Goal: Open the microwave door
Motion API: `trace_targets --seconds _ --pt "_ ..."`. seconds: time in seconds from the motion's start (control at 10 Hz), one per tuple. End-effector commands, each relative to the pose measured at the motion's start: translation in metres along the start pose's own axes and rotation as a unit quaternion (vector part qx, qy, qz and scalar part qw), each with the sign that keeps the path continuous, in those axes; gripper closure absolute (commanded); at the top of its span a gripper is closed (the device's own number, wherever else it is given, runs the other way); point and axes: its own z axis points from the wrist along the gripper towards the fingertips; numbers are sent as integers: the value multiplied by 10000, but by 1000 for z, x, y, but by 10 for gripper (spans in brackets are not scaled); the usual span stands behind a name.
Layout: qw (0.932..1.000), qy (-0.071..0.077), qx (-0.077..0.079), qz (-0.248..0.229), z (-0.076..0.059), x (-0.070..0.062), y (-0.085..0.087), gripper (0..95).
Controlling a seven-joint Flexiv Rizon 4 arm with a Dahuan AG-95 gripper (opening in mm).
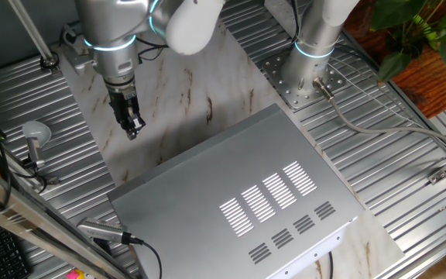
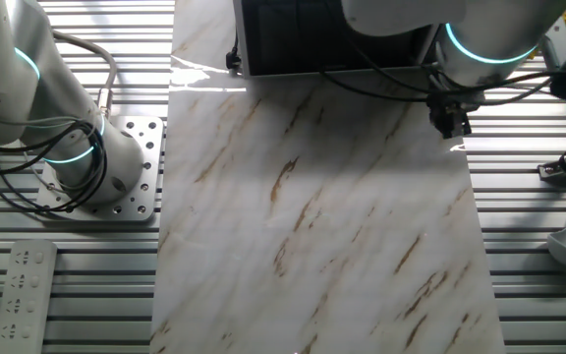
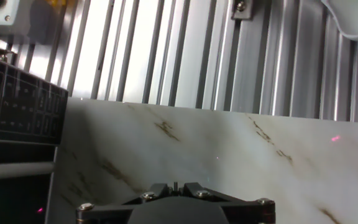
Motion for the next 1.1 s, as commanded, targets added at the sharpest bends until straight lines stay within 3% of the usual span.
trace_targets --seconds 0.1,0.2,0.6,0.9,1.1 --pt "9999 27 7 -113 1 -2 -1 760" --pt "9999 58 51 -129 1 -2 -1 950" --pt "9986 155 343 -382 1 -2 -1 950" --pt "9972 249 316 -638 1 -2 -1 950" --pt "9974 231 259 -635 1 -2 -1 950"
